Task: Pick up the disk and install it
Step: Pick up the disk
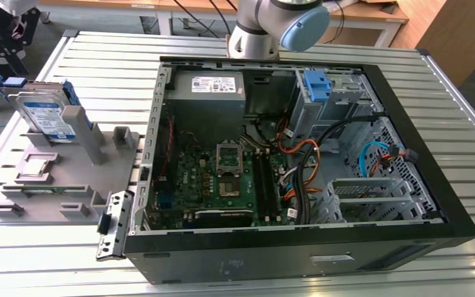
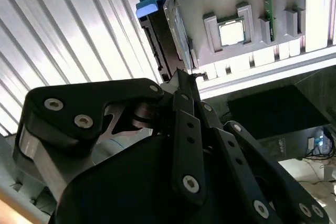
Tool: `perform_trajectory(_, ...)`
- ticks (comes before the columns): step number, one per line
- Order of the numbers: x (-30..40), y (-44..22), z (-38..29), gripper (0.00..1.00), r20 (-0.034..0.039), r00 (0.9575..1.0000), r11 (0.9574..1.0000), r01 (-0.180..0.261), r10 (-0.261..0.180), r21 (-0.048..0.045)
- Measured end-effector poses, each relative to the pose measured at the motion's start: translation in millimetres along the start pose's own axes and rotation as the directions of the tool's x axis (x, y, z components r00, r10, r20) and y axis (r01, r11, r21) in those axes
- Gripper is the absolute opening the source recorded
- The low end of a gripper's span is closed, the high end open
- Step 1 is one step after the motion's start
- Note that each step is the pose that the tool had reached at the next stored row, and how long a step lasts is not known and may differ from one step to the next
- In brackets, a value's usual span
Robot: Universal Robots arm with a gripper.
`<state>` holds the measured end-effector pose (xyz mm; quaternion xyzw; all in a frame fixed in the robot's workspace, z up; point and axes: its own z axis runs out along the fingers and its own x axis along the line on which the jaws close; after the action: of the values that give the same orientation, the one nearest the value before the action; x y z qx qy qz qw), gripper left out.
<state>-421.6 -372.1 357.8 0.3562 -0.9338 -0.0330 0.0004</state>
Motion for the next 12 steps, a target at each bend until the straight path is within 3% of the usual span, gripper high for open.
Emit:
perform_trajectory(3, 0.0, 0.0, 0.2, 0.11, -0.0034, 0.9985, 0.9985, 0.054, -0.054, -0.0013)
perform_trajectory(6, 0.0, 0.0, 0.5, 0.11, -0.0066, 0.9940, 0.9940, 0.109, -0.109, -0.0029)
perform_trajectory(9, 0.0, -0.1, 0.8, 0.11, -0.0097, 0.9867, 0.9867, 0.162, -0.163, -0.0046)
perform_trajectory(12, 0.0, -0.1, 1.0, 0.11, -0.0129, 0.9761, 0.9762, 0.217, -0.217, -0.0064)
